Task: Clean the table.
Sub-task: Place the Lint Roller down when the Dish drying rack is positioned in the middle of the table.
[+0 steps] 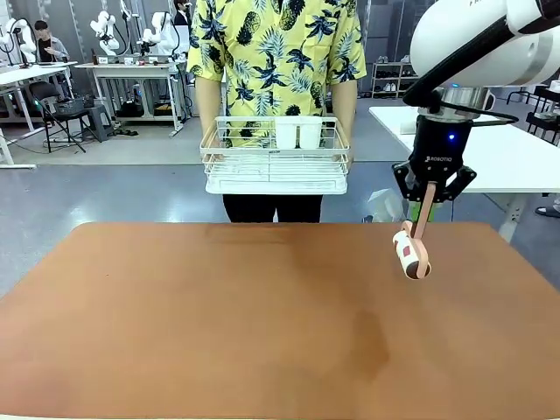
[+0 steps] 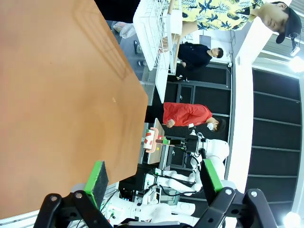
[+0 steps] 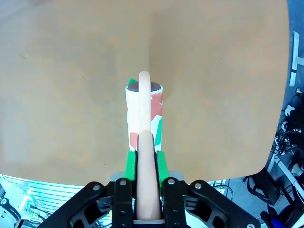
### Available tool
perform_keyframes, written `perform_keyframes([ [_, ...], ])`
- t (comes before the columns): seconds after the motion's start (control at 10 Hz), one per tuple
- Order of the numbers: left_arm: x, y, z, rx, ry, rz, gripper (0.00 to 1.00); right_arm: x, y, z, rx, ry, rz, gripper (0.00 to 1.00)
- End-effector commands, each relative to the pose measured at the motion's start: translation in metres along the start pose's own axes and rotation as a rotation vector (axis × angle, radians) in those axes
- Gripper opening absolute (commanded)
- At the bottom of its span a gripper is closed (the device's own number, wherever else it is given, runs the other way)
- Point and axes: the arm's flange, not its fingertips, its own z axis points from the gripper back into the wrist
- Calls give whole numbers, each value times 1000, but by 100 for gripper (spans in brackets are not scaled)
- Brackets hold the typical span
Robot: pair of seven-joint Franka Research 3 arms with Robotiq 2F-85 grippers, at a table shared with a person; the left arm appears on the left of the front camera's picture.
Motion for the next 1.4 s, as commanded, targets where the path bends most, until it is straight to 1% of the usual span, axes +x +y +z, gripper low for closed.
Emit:
perform_keyframes([
  [0.0, -2, 0, 3, -15, 5, -11, 100, 1, 1, 3, 4, -9, 0, 21],
  [1.3, -2, 0, 3, -15, 5, -11, 100, 1, 1, 3, 4, -9, 0, 21],
])
